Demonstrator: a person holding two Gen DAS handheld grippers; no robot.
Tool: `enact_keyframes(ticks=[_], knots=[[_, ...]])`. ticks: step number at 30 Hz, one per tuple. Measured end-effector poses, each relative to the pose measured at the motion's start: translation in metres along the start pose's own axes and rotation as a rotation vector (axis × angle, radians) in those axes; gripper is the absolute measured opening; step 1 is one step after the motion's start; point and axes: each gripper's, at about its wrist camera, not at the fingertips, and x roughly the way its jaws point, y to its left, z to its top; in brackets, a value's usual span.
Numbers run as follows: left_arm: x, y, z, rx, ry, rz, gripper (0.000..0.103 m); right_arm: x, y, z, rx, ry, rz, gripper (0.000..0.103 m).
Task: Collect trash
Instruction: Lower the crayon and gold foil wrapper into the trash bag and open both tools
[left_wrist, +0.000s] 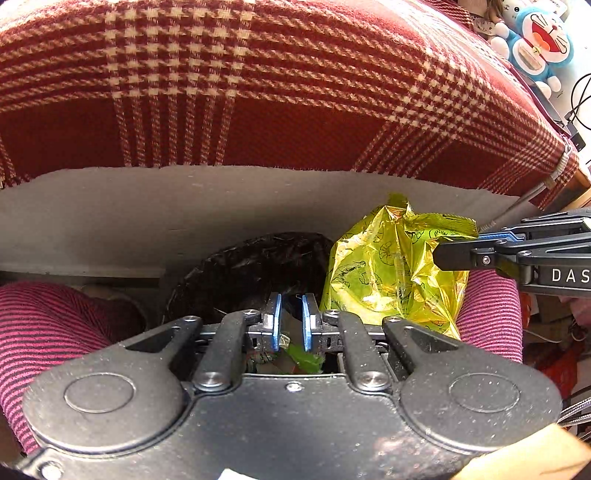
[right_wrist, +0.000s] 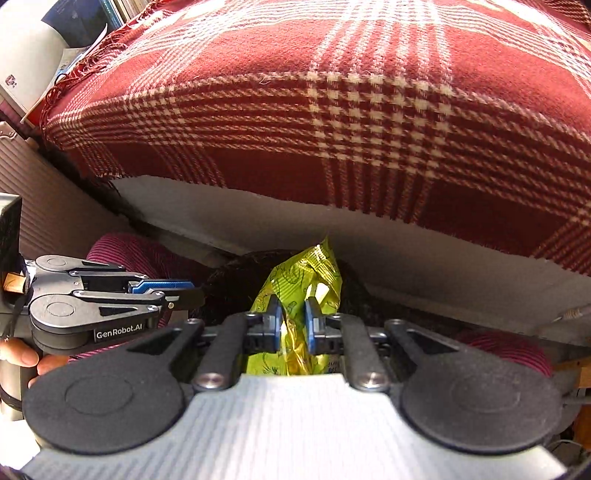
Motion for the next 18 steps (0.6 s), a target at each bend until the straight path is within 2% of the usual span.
enact_keyframes(ticks=[6, 7, 9, 10, 18], knots=[[0.0009, -0.0005, 0.0001, 0.002, 0.002, 0.000, 0.011, 0.0058, 0.0029, 0.0016, -0.005, 0.012, 0.006, 0.023], [0.0007, -0.0006, -0.0001, 0.003, 0.003, 0.001, 0.011, 0.0063, 0.0031, 0.0016, -0.007, 0.015, 0.008, 0.025], [0.0010, -0.0013, -0.0002, 0.004, 0.004, 0.002, 0.012, 0.0067, 0.0037, 0.0016, -0.009, 0.017, 0.011, 0.041], [0.0004, -0.0015, -0.0003, 0.006, 0.005, 0.002, 0.013, 0.0068, 0.0041, 0.0016, -0.011, 0.018, 0.012, 0.043], [-0.0008, -0.0030, -0.0013, 0.010, 0.002, 0.007, 0.014, 0.0068, 0.0046, 0.0018, -0.017, 0.015, 0.014, 0.045]])
